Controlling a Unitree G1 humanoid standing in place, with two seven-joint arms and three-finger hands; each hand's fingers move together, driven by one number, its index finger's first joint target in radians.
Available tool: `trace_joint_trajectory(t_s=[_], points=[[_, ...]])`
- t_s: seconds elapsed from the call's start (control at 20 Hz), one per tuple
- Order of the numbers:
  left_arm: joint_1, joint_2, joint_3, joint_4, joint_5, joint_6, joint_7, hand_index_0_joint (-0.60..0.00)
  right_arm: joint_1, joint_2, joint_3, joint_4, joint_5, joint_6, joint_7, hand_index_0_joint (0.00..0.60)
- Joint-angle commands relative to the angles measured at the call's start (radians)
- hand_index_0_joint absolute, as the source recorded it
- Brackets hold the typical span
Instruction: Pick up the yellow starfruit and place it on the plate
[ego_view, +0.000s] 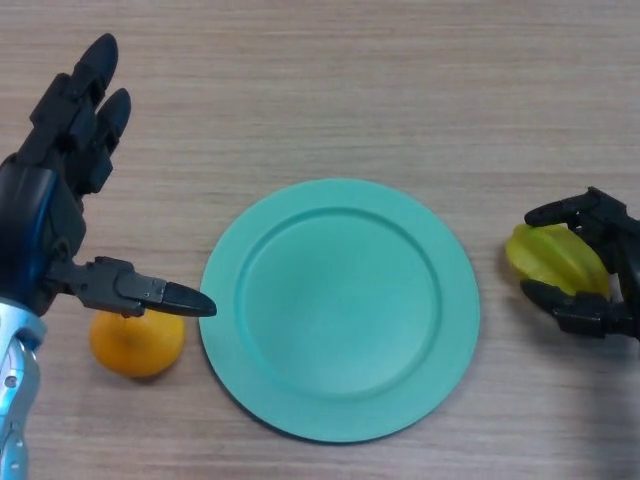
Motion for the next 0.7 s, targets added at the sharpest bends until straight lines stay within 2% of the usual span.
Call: trace_joint_trajectory(t_s=[0.05,0.15,0.3,0.4,0.45,0.5,0.55,0.7], points=[[-0.024,0.04,0.069,-0.056,-0.035,-0.122,0.016,0.0,-0.003,-0.03,-0.061,-0.185,0.131,0.042,0.016,0.6],[-0.022,0.038,0.069,-0.057,-0.039,-0.12,0.014,0.0,0.022,-0.021,-0.067,-0.334,0.188,0.154,0.035,0.6],[-0.025,0.038,0.069,-0.063,-0.039,-0.111,0.02,0.0,0.036,-0.001,-0.047,-0.489,0.188,0.266,0.038,0.6],[-0.028,0.036,0.063,-0.066,-0.038,-0.107,0.022,0.0,0.036,0.019,-0.005,-0.572,0.137,0.28,0.038,0.6],[-0.024,0.034,0.067,-0.068,-0.04,-0.117,0.025,0.0,0.05,0.051,0.029,-0.651,0.142,0.35,0.036,0.6],[-0.024,0.035,0.069,-0.067,-0.042,-0.119,0.027,0.0,0.055,0.059,0.047,-0.673,0.135,0.368,0.039,0.6],[-0.025,0.039,0.075,-0.07,-0.051,-0.109,0.028,0.0,0.061,0.09,0.09,-0.732,0.139,0.411,0.024,0.6],[-0.022,0.039,0.075,-0.085,-0.049,-0.091,0.034,0.0,0.068,0.107,0.201,-0.756,0.112,0.39,0.005,0.6]])
